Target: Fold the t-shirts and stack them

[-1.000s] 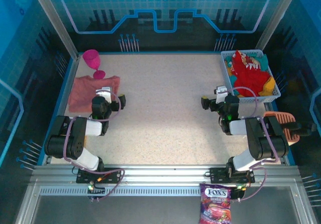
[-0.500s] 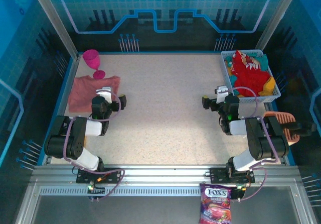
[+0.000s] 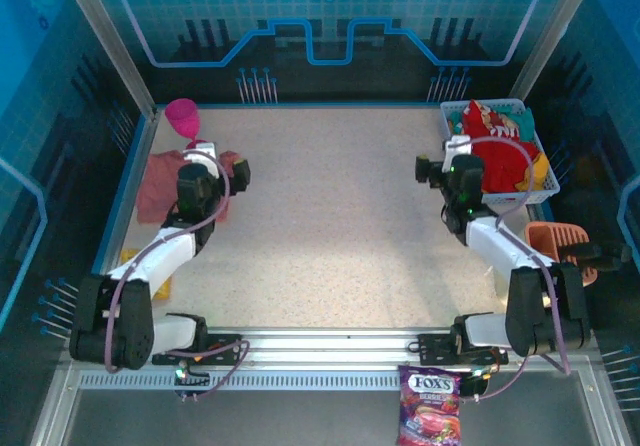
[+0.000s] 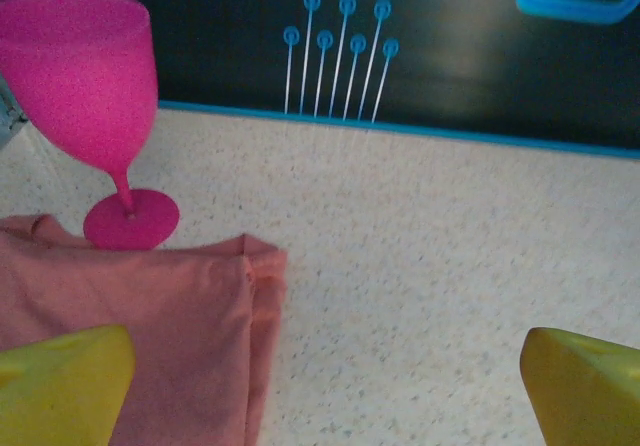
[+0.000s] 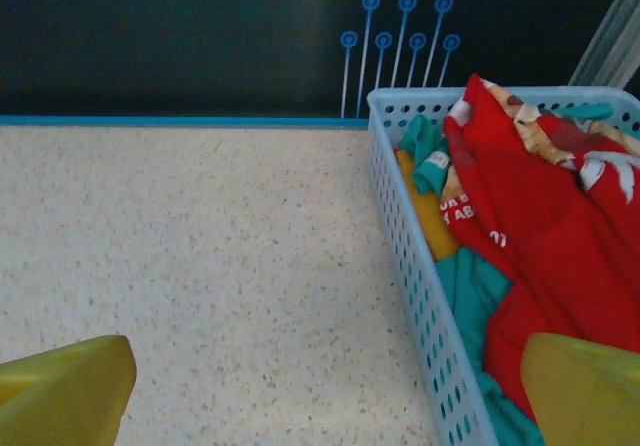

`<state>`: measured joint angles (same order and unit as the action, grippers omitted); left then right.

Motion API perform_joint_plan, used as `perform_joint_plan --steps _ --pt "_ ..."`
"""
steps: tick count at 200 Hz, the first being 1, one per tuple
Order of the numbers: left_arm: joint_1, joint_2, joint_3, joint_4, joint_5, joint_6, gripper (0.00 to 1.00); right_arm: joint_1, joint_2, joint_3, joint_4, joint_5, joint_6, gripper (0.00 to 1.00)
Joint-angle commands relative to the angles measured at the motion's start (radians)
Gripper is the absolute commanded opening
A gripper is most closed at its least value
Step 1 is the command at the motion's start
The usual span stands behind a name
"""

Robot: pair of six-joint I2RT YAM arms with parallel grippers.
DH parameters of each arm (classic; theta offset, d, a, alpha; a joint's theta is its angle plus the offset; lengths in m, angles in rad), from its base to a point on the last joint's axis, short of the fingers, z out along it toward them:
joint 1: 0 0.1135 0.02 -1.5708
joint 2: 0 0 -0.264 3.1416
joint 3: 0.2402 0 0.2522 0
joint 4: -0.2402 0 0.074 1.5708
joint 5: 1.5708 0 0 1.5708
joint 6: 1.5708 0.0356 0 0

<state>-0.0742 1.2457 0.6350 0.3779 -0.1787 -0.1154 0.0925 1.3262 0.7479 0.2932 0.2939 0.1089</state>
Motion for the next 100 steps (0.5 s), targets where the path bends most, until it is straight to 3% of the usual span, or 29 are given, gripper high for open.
perform_joint_plan --steps 1,36,100 --pt "-0.008 -0.083 0.023 -0.270 0.033 -0.158 0.99 -0.031 0.022 0.203 -0.375 0.019 0.148 1.00" --pt "-0.020 -0.224 0.025 -0.405 0.141 -0.224 0.99 -0.054 0.247 0.642 -0.823 0.076 0.196 1.00" --pt "-0.058 -0.443 -0.018 -0.566 0.285 -0.346 0.99 -0.172 0.582 1.115 -1.141 0.052 0.366 1.00"
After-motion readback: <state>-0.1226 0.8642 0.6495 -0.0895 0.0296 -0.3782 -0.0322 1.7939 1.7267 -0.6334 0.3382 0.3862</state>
